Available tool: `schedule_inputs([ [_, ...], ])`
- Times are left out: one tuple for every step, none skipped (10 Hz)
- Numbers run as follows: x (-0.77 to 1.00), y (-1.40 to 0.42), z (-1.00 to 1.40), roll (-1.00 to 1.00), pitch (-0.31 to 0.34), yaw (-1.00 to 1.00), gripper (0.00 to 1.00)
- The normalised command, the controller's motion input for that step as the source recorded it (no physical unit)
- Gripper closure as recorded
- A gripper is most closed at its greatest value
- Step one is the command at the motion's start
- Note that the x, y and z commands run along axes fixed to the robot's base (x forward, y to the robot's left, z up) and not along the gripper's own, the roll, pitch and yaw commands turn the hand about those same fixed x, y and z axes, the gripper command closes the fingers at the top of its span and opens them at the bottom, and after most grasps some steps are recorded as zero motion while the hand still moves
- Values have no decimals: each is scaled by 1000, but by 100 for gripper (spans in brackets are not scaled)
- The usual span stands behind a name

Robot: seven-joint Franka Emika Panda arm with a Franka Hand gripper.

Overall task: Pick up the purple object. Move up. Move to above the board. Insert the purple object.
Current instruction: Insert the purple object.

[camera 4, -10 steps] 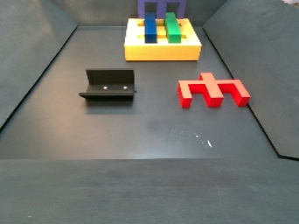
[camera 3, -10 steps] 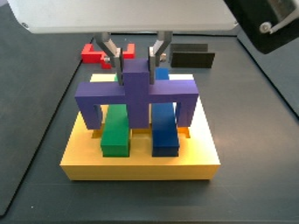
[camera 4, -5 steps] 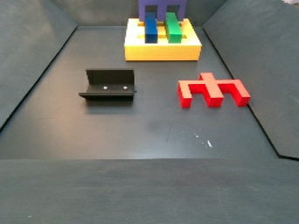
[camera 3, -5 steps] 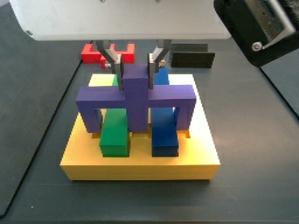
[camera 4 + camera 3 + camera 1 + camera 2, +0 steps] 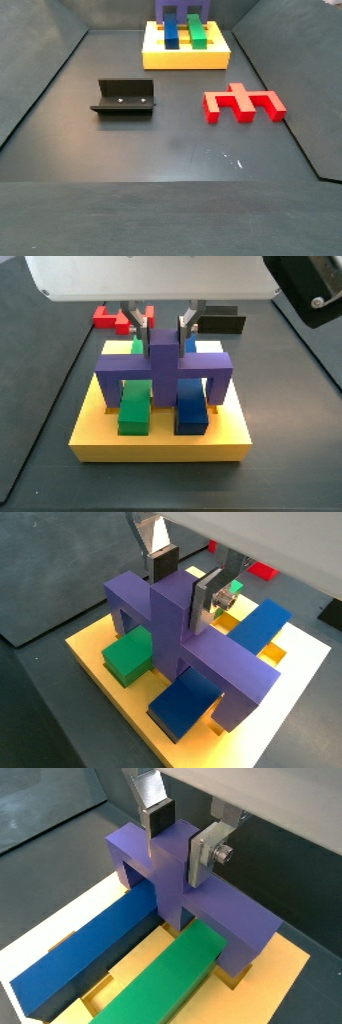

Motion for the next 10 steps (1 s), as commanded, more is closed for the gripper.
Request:
schedule_inputs([
  [0,0,-200,0,-29,-83,100],
  [0,0,-200,0,-34,-66,100],
  [-9,0,-206,0,-44,-51,100],
  [0,0,-203,0,-47,-46,100],
  [0,0,-206,0,-53,-51,100],
  [-11,0,-200,0,-53,-54,100],
  [-3,0,-183,0,-37,-60,100],
  [0,11,-183,0,-34,-54,100],
  [-9,23,-326,0,-83,-40,100],
  [-46,49,-554,-26,-166,-37,100],
])
